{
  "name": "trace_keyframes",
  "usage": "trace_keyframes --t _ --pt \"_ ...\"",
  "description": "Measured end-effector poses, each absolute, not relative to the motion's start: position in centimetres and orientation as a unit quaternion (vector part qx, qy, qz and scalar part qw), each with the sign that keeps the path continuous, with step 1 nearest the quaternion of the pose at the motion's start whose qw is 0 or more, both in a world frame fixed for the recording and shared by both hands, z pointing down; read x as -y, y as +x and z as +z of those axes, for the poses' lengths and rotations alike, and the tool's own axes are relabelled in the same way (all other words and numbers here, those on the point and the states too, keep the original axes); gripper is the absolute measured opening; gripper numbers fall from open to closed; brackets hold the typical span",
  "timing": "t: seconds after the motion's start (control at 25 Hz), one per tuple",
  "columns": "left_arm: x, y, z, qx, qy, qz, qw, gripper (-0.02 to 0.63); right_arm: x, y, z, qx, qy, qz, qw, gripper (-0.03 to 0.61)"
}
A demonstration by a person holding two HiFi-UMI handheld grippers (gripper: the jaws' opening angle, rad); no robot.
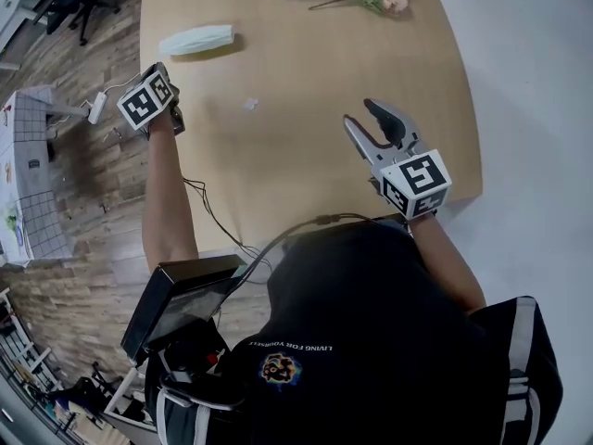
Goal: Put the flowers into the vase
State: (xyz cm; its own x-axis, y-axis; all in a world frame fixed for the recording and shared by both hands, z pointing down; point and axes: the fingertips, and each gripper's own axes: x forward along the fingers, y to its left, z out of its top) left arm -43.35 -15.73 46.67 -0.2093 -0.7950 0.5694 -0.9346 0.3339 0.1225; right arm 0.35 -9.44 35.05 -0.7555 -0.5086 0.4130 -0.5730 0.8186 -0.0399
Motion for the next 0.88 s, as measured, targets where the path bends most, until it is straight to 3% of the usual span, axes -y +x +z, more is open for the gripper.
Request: trace_keyframes --t 0.28,0.88 --pt "16.2 -44.3 48.2 0.768 0.551 0.096 0.314 0.055 9.0 0.8 35.4 0.928 0.299 0.08 0.207 0.163" --pt "17.9 -46.8 49.9 0.762 0.555 0.107 0.317 0.086 7.8 1.8 35.8 0.916 0.318 0.071 0.236 0.164"
